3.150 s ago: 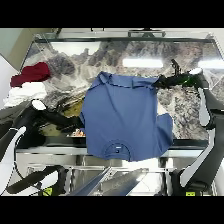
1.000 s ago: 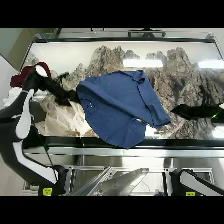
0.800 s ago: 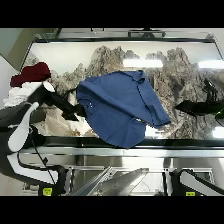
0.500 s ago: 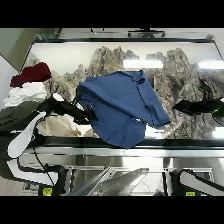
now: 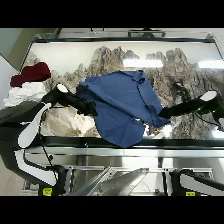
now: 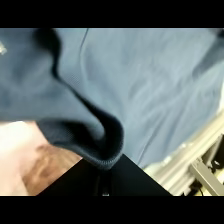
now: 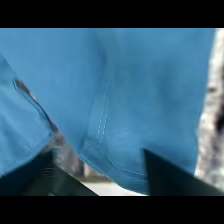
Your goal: Fold the shirts.
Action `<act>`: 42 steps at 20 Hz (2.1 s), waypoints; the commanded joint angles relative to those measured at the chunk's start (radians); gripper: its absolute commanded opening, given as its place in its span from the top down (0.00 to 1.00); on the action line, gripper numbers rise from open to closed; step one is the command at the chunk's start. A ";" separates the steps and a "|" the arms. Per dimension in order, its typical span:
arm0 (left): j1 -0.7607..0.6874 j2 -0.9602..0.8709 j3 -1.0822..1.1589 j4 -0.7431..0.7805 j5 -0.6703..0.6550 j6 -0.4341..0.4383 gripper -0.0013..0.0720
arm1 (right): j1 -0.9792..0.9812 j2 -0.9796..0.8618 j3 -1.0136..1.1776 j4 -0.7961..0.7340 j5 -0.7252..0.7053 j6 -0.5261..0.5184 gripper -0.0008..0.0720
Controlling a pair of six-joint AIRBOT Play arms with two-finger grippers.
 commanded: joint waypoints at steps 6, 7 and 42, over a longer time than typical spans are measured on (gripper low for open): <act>0.007 -0.005 0.051 0.010 -0.108 0.002 0.98 | 0.164 -0.099 0.002 -0.237 -0.137 0.122 0.38; 0.007 -0.005 0.051 0.009 -0.111 0.002 0.98 | 0.171 -0.099 0.005 -0.256 -0.140 0.148 0.52; 0.139 -0.004 0.051 0.090 -0.287 0.089 0.98 | -0.286 -0.185 0.011 -0.069 0.084 0.233 0.04</act>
